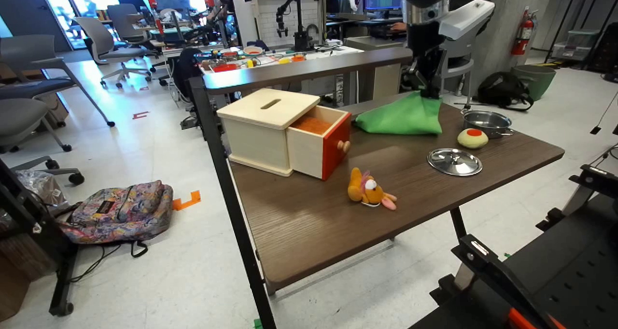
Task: Unwrap the green cloth
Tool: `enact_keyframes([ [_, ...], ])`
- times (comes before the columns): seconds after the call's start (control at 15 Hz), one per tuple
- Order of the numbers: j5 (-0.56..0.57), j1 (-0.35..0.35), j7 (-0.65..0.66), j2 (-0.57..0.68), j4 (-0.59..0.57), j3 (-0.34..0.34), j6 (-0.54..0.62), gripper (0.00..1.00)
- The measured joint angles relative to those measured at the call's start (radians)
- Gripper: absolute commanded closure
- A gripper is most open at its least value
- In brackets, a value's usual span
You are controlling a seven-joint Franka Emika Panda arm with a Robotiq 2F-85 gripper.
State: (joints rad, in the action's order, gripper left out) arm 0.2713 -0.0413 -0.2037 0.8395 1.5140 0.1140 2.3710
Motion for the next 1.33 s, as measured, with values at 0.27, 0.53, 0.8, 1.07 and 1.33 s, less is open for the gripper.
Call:
enact_keyframes([
  [0.27,0.105,0.054,0.021,-0.057,0.117,0.013,0.031,0.99],
  [0.53,0.251,0.138,0.081,-0.094,0.245,0.038,0.102,0.99],
  [0.8,0.394,0.217,0.158,-0.143,0.364,0.055,0.145,0.99],
  [1.07,0.495,0.246,0.197,-0.216,0.462,0.048,0.145,0.99],
  [1.33,0.508,0.204,0.109,-0.286,0.548,-0.003,0.145,0.99],
])
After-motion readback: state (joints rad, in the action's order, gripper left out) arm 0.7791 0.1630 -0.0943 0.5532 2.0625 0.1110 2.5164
